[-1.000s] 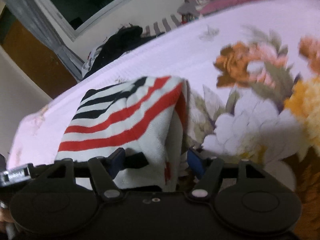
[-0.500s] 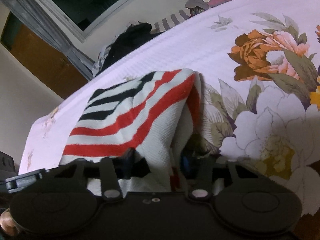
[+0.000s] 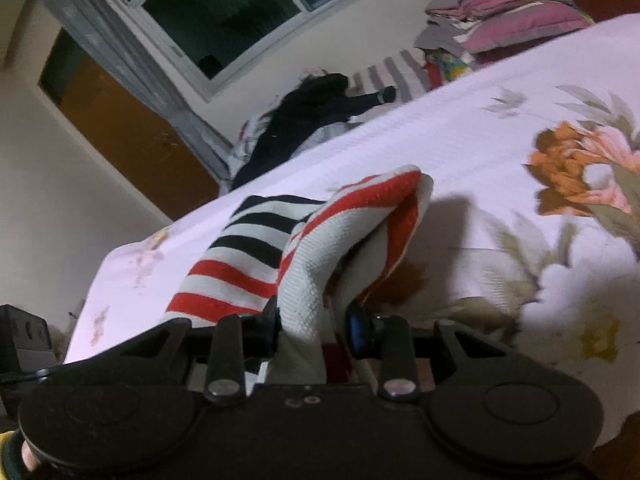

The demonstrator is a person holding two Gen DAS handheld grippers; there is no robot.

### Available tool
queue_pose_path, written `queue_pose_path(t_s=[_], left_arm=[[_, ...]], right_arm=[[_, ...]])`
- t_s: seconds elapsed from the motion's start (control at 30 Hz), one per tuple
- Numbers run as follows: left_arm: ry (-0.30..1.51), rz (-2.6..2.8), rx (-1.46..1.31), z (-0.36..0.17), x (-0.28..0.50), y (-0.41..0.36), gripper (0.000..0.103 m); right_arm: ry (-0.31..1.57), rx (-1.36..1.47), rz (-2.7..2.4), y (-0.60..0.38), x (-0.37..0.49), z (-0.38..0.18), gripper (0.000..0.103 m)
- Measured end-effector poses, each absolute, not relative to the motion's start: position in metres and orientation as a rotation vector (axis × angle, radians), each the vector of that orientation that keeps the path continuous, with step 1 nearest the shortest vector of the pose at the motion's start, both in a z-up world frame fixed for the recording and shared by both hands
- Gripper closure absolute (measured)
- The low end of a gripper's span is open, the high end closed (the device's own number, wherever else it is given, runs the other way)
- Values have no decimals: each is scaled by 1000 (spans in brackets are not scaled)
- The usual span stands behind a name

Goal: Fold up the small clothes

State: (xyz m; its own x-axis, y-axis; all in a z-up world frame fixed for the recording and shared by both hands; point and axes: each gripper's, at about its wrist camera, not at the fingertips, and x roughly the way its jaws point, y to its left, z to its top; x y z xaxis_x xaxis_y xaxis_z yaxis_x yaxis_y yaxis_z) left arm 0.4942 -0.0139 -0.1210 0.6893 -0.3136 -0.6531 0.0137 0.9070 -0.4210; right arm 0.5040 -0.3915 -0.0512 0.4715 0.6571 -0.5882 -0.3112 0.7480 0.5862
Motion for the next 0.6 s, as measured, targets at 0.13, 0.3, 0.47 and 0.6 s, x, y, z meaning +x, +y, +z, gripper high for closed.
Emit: queue_pose_path(t_s=[0.13, 0.3, 0.47, 0.6], left_arm=[[768, -167, -391, -107, 474, 27, 51], [742, -144, -388, -103, 448, 103, 51], [732, -153, -391, -106, 430, 192, 51], [722, -144, -376, -108, 424, 262, 51]], right_arm=[[888, 451, 652, -356, 490, -41, 72], [879, 452, 679, -288, 468, -35, 72], [868, 463, 661, -205, 438, -37, 72], [871, 483, 658, -141, 425, -46, 72]])
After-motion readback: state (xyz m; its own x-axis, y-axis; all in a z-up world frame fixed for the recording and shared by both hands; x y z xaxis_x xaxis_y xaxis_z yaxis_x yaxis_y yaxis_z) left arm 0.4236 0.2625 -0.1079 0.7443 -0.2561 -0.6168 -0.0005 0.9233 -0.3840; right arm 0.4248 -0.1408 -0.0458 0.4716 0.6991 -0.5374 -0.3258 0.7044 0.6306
